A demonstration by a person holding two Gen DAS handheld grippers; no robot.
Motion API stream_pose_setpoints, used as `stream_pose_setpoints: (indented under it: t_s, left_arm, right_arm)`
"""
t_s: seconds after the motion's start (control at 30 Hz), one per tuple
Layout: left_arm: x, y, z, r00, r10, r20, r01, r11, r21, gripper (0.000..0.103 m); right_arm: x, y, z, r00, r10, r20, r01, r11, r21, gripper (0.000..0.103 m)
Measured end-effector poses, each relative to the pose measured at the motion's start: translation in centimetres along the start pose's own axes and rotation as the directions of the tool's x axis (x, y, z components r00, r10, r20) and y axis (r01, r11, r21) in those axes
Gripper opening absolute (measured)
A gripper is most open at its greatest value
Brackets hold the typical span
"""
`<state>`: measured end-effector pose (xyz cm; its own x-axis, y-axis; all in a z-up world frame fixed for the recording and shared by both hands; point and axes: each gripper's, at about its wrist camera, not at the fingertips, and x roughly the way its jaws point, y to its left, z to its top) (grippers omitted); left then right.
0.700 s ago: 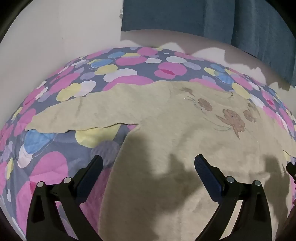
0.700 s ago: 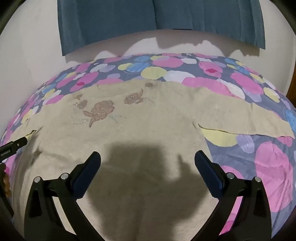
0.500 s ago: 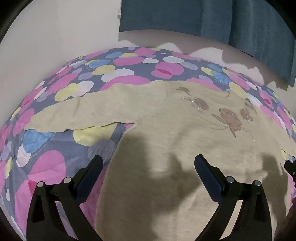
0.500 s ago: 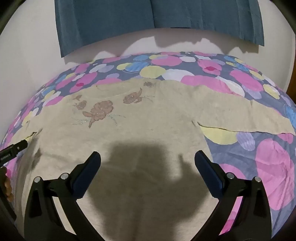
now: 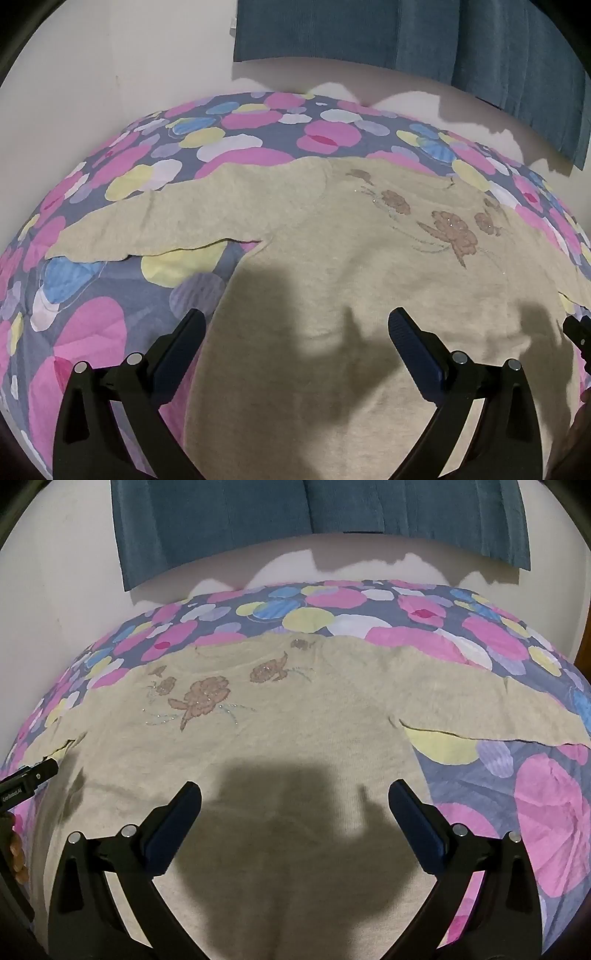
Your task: Fold small clothes
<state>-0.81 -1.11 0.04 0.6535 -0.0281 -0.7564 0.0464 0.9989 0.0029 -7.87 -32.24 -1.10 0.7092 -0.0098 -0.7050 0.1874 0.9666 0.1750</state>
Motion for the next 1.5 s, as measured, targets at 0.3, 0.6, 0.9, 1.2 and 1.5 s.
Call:
stream_pose_setpoints:
  t_s: [0.3,0.6,0.9,1.2,1.5]
  left_arm:
    - [0.07,-0.09,-0.26,1.000,-0.004,-0.003,0.004,1.000,0.004,0.099]
    - [0.20,-0.32,-0.37,1.000,-0.001,-0.002,0.001,1.000,0.011,0.099]
    - [0.22,-0.26,-0.41,1.000,-0.002,-0.003,0.002,1.000,0.011,0.099]
    - [0.31,-0.34,-0.49,1.000,0.000,-0.004,0.000,1.000,0.014,0.099]
    - [0.49,-0.41,-0.92,1.000,-0.002,-0.010,0.002,1.000,0.011,0.099]
  right_arm:
    - [0.14,-0.22,-0.17,1.000,0.007,-0.013,-0.007,1.000,0.016,0.101]
    - [0.32,-0.40,-0.22,1.000,0.010,-0.016,-0.010,1.000,0.020,0.101]
    - [0.33,-0.37,-0.20,1.000,0.011,-0.016,-0.011,1.000,0.019,0.101]
    - [0.39,-0.37,-0.24,1.000,0.011,-0.019,-0.010,1.000,0.020,0.101]
    - [0.60,-0.24,-0.39,1.000,0.010,-0.025,-0.010,1.000,0.022,0.101]
